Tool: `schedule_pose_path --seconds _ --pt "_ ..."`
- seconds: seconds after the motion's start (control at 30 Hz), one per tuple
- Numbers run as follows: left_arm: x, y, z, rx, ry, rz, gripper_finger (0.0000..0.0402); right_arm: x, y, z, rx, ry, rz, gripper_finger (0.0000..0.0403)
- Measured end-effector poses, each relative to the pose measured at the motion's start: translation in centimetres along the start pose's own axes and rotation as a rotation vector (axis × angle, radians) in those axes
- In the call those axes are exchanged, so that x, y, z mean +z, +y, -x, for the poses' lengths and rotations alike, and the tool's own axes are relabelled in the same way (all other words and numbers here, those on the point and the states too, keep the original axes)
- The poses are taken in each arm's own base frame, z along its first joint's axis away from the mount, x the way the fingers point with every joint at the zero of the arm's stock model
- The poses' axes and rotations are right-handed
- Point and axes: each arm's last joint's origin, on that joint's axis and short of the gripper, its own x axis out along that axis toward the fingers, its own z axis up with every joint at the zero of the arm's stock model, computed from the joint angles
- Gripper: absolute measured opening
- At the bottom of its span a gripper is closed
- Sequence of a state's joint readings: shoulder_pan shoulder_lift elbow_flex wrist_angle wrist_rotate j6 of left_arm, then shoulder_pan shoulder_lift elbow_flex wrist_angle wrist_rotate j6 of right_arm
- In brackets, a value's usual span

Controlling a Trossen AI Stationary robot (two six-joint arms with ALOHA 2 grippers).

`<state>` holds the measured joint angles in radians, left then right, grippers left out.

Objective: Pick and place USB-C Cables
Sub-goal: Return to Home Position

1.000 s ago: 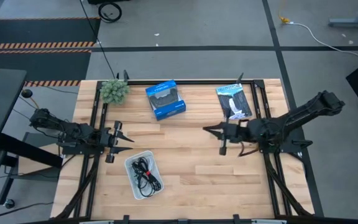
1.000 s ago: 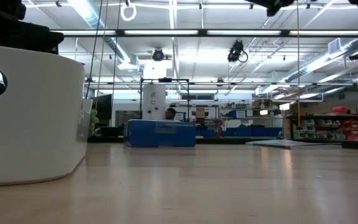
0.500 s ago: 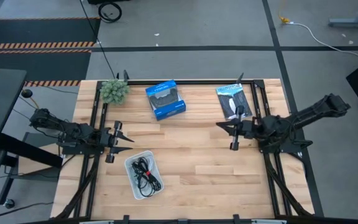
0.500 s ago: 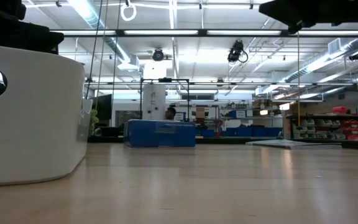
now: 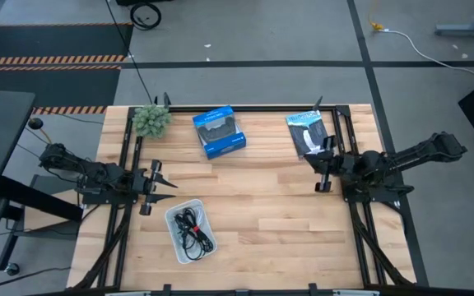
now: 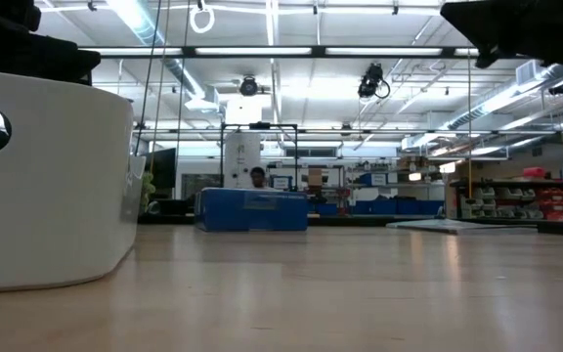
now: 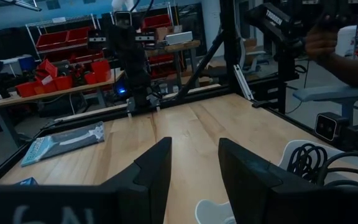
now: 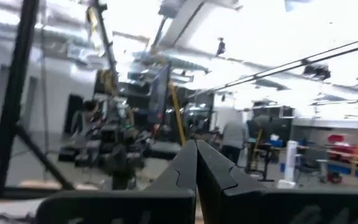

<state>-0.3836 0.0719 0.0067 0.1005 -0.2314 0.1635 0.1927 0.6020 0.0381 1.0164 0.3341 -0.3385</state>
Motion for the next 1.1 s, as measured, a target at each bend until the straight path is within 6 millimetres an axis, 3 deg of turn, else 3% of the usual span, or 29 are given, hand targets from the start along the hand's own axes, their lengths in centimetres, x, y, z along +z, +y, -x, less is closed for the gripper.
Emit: schedule_pose_path --seconds 0.3,0.5,1.1 --pt "0.0 0.0 0.0 0.000 0.000 0.000 0.0142 0.7 -0.9 1.2 -0.179 -0.038 -0.007 0.0004" --pt "0.0 0.0 0.0 0.000 0.000 0.000 0.0142 1.6 -0.8 2.0 -0.134 -0.090 -0.024 0.0003" --pt "0.0 0.0 0.0 0.001 0.000 0.000 0.0142 1.5 -0.6 3.6 -0.018 -0.024 -0.092 0.0001"
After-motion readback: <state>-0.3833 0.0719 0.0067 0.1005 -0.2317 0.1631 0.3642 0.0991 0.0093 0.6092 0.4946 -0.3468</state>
